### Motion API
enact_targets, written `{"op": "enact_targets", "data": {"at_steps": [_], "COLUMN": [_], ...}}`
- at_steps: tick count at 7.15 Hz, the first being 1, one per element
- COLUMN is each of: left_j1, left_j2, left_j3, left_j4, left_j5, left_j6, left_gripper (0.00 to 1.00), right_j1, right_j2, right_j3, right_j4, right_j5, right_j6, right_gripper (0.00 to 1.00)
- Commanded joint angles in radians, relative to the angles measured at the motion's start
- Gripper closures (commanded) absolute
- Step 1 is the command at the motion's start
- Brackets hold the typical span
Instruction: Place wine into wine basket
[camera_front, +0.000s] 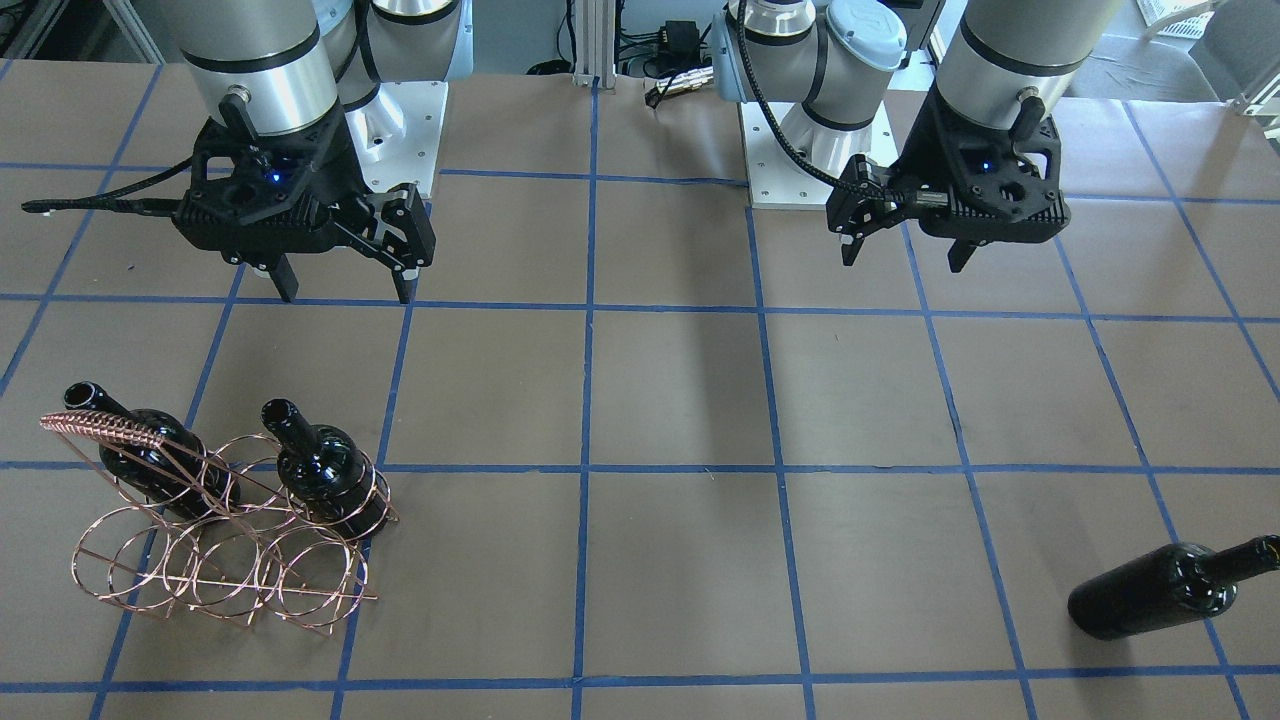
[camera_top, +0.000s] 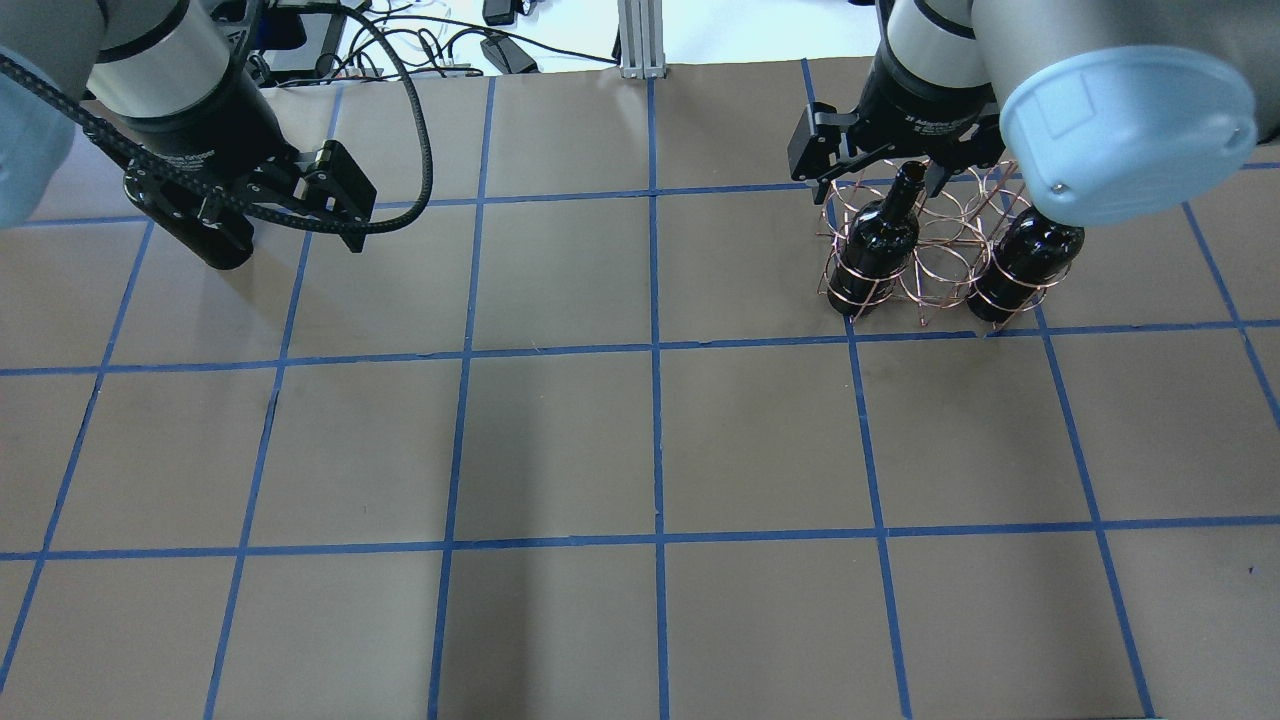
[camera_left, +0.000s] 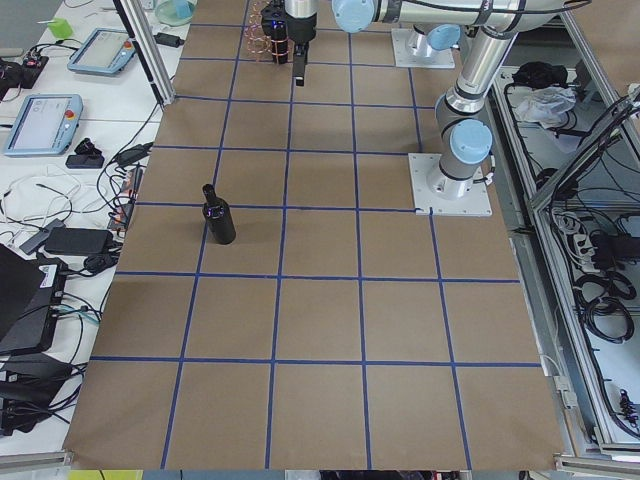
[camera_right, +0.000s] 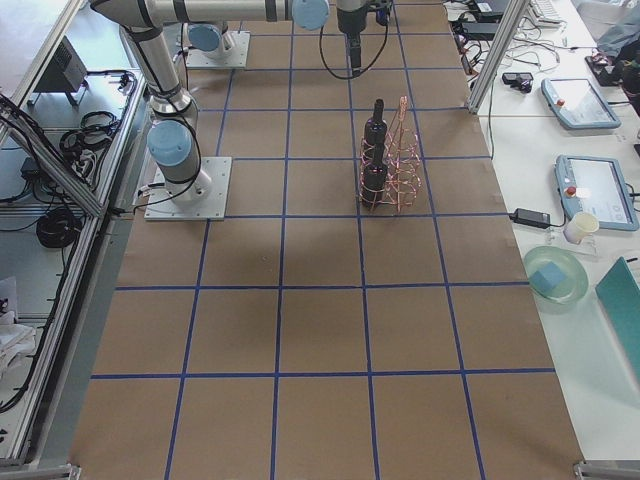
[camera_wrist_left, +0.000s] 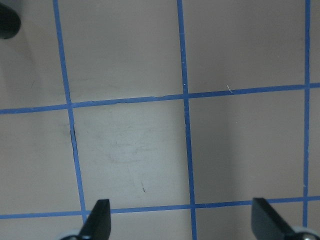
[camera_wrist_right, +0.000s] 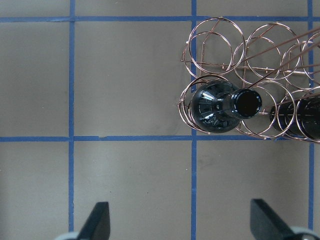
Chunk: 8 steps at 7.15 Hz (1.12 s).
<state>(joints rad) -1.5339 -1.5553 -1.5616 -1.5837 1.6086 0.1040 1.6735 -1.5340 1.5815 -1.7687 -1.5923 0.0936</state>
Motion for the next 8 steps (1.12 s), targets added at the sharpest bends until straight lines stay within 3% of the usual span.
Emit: {"op": "enact_targets", "data": {"at_steps": [1,5,8], "left_j1": [0.000,0.003,0.072], "left_j2": [0.006,0.009,0.006], "left_j3": [-0.006,-0.014,-0.002], "left_j4": [-0.001,-0.007,-0.021], "left_j5": [0.005,0.007,0.045], "left_j6": [0.000,0.008,0.103], "left_gripper": [0.00,0.00,0.00], "right_j1": [0.000,0.000,0.000], "right_j2": [0.000,0.000,0.000], "right_j3": [0.000,0.000,0.000], "right_j4": [0.000,0.000,0.000], "right_j5": [-0.002,-0.002,-0.002], "right_j6": [-0.002,-0.009,-0.012], "right_gripper": [0.00,0.00,0.00]}}
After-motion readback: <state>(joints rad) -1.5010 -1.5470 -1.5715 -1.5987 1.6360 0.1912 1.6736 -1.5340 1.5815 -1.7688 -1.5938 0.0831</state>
